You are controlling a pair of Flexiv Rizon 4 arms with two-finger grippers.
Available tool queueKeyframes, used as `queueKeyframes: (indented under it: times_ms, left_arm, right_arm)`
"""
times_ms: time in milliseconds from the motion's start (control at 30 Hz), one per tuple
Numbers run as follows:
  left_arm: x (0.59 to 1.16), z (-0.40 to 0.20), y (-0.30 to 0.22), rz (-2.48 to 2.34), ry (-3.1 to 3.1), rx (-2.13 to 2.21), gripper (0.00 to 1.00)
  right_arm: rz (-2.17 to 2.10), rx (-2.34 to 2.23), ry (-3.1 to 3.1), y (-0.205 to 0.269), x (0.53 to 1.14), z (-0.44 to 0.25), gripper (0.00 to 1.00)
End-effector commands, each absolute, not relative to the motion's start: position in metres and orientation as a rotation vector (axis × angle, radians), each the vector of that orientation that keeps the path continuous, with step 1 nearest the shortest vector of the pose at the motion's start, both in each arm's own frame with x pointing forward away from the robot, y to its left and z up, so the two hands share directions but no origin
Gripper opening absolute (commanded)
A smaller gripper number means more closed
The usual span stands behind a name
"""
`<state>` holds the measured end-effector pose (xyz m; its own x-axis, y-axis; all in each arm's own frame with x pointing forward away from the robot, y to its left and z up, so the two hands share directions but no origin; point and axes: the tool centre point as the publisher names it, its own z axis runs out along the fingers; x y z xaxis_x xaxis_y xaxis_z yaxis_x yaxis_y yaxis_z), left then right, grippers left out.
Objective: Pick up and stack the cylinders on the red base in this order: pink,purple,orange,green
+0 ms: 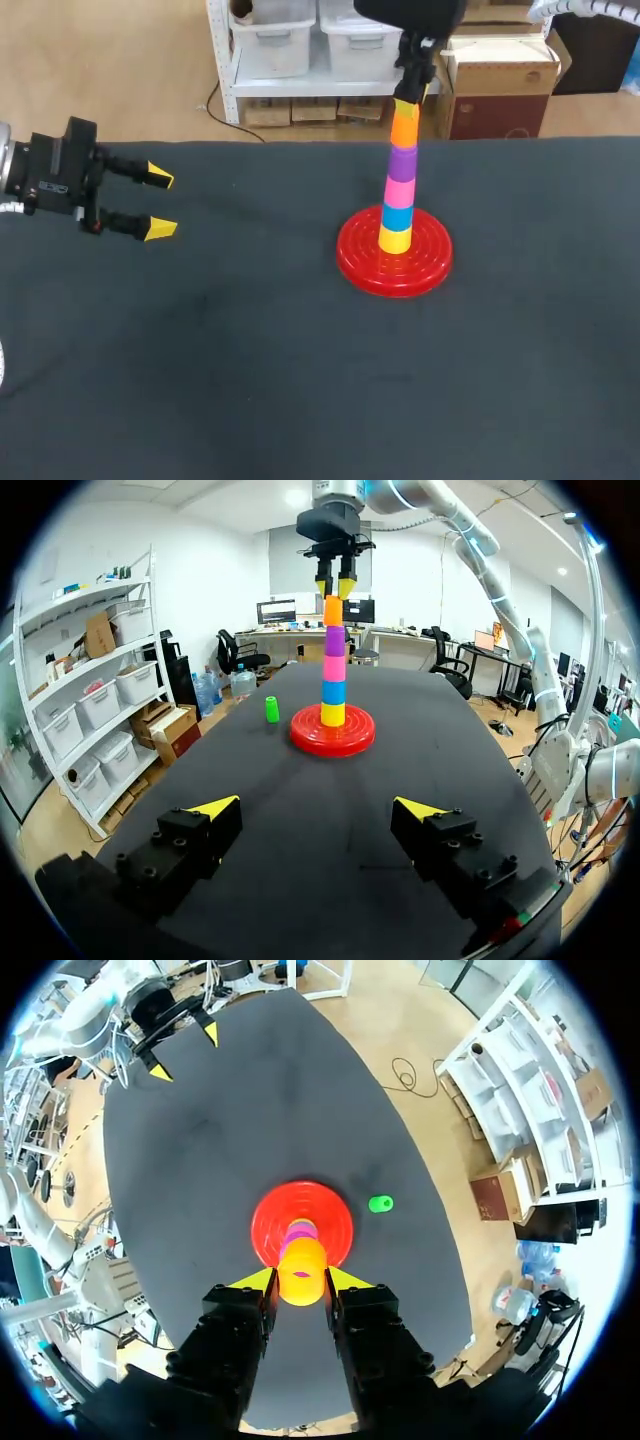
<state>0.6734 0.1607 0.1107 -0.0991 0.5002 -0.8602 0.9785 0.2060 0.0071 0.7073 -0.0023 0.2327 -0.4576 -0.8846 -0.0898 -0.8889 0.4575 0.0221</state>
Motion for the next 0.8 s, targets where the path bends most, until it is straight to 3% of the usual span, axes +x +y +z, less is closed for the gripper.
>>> queueKeyframes:
  times_ms: [33,800]
  left_arm:
    - [0.673,0.110,0.161,-0.788,1.710,1.396,1.00]
    - [0.673,0.110,0.161,-0.788,1.710,1.396,1.00]
  right_arm:
    - [0.103,-1.606,2.625,-0.005,0.705,0.229,0.00]
    - [0.109,-1.674,2.661,0.003,0.707,0.217,0.00]
